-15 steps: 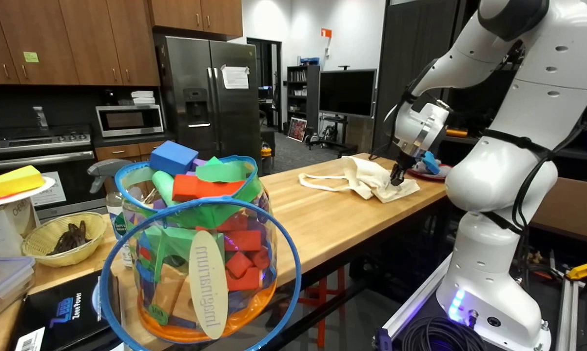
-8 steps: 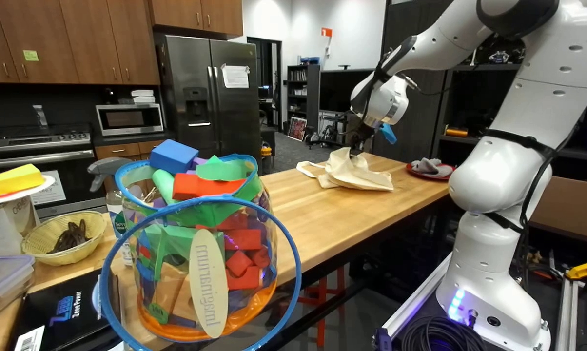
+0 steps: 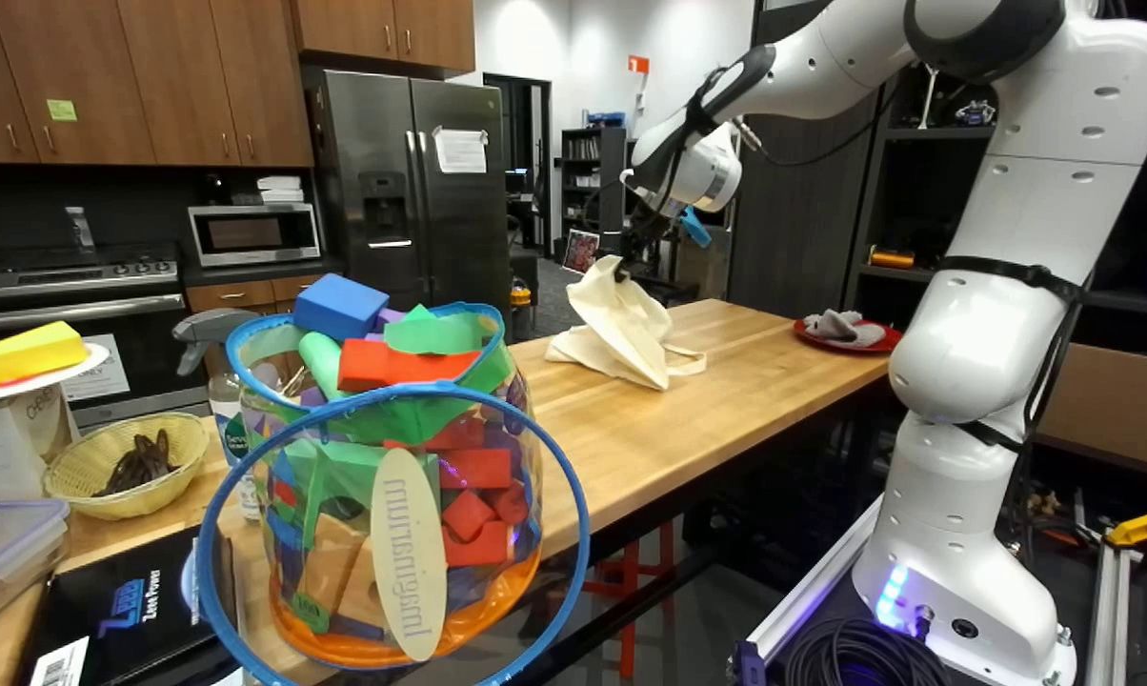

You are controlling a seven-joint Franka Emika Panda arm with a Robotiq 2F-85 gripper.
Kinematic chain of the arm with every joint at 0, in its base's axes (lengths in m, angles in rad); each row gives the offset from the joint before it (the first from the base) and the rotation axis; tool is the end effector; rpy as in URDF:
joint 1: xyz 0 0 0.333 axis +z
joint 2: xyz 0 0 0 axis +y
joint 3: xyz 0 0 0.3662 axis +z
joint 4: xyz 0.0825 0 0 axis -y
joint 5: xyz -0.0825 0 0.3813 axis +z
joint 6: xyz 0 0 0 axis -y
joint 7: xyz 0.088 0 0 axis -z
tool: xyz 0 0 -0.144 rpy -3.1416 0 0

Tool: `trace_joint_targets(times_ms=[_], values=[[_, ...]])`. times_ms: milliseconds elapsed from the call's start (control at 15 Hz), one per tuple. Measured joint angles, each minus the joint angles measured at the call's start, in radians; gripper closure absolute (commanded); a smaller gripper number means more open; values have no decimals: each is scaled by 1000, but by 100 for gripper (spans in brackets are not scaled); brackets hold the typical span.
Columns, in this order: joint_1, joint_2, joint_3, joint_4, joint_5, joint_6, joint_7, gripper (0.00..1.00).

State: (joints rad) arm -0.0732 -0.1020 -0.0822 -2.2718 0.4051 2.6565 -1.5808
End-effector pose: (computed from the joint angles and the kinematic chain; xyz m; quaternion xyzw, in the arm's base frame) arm 0.5435 -0.0903 0.4718 0.8176 0.5071 0.2573 0.0904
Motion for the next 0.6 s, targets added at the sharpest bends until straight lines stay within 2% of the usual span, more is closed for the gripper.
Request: trace_joint_targets(times_ms=[600], values=[[182,49,159,124,-217,-58,129,99]])
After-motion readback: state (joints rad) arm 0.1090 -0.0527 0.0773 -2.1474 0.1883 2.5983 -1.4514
